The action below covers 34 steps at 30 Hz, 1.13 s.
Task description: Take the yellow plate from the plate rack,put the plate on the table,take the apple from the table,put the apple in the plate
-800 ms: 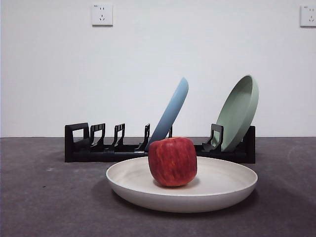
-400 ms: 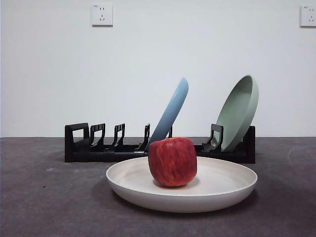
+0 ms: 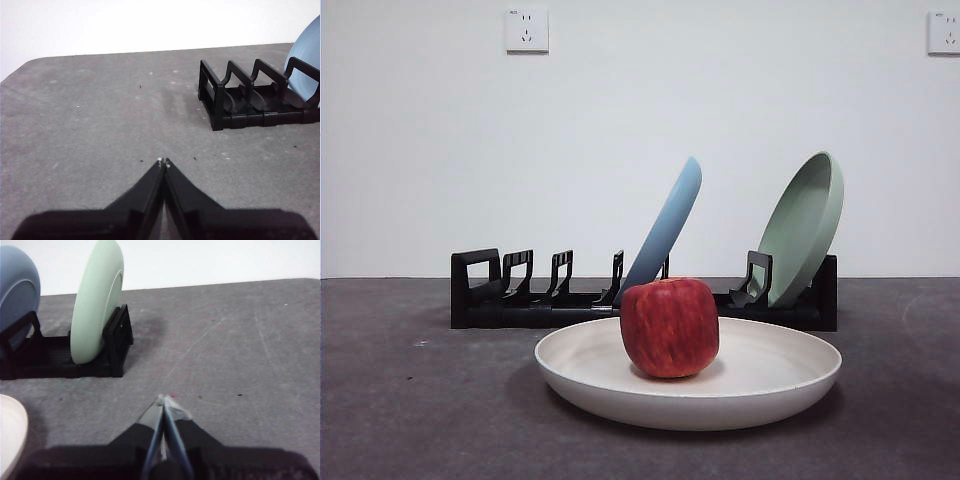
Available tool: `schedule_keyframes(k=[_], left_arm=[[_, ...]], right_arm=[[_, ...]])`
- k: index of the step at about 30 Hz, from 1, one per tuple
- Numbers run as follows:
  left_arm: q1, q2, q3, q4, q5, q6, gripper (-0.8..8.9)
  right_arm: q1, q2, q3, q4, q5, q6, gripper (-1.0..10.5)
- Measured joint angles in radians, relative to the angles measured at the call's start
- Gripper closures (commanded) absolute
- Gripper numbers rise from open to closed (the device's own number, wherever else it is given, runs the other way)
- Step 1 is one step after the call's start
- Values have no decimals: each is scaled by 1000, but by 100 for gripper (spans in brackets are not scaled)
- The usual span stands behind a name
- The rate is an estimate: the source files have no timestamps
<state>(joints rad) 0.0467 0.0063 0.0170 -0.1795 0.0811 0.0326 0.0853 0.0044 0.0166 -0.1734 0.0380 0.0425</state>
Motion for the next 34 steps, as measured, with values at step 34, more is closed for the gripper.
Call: schedule_keyframes(k=[34], left_arm=[[0,0,0,0,0,0,816]], right_arm=[[0,17,0,-3,-50,26,946]])
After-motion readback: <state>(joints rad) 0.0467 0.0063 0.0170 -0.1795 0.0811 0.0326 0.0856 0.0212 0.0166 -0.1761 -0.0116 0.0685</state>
